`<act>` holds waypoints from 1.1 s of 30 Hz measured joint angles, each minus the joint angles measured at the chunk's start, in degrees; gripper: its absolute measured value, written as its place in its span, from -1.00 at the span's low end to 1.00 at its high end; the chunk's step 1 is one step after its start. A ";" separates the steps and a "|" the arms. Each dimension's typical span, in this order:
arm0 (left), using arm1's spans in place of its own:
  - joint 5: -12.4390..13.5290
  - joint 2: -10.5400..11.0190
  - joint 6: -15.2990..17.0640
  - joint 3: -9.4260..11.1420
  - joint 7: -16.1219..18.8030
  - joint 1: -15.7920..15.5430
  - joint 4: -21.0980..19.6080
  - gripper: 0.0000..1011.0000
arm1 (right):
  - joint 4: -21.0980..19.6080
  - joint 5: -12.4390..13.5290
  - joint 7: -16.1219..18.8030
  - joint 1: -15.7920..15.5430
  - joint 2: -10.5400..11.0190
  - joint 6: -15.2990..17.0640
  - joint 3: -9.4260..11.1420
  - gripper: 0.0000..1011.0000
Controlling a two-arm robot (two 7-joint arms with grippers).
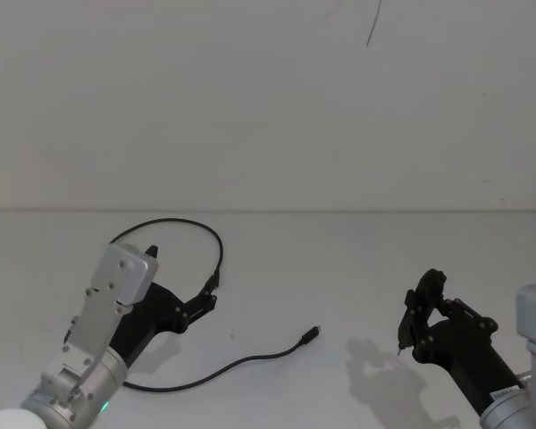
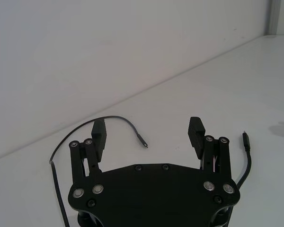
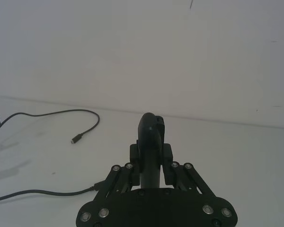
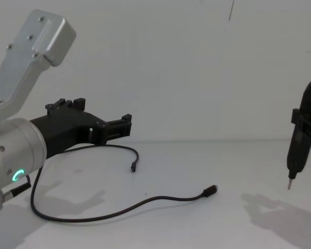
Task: Pick up the data cable with the one hand.
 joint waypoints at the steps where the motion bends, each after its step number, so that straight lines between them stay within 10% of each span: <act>1: 0.00 0.00 0.00 0.00 0.00 0.00 0.00 0.99 | 0.00 0.00 0.00 0.00 0.00 0.00 0.00 -0.48; 17: -0.09 -0.13 1.65 1.20 -2.52 -0.70 -0.49 0.99 | 0.00 0.00 0.00 0.00 0.00 0.00 0.00 -0.48; 33: -2.61 2.92 10.69 4.25 -13.88 -3.91 -1.61 0.99 | 0.00 0.00 0.00 0.00 0.00 0.00 0.00 -0.48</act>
